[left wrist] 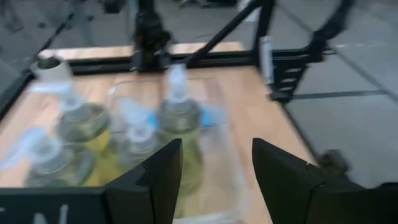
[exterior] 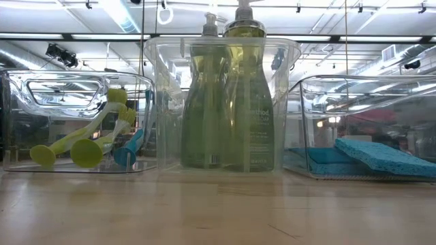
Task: Pick & Place Kitchen Sink Supplies
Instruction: Put the blue sponge wipe into the right transparent bin
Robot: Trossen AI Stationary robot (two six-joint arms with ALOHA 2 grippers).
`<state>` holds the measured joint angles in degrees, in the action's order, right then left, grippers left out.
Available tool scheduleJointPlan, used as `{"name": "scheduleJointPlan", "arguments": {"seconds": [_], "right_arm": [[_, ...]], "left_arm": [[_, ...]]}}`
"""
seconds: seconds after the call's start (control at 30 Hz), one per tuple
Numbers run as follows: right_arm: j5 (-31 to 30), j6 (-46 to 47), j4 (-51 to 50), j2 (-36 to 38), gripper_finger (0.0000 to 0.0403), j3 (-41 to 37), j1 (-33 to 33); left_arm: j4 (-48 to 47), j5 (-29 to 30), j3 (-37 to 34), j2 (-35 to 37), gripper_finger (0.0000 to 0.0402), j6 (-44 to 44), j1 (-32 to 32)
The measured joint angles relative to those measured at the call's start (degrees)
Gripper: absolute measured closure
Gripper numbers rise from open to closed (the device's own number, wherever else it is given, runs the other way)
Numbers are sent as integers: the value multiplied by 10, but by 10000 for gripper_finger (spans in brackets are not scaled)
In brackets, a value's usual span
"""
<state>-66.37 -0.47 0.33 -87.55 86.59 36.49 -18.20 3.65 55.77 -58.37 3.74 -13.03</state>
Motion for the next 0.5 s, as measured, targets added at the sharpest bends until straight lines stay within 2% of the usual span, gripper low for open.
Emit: {"name": "scheduleJointPlan", "arguments": {"seconds": [0.2,0.5], "right_arm": [[0,1,-5,0,172,0,0],[0,36,-25,0,172,0,0]], "left_arm": [[-2,-28,0,31,202,23,-64],[-49,-53,0,29,202,32,-171]]}}
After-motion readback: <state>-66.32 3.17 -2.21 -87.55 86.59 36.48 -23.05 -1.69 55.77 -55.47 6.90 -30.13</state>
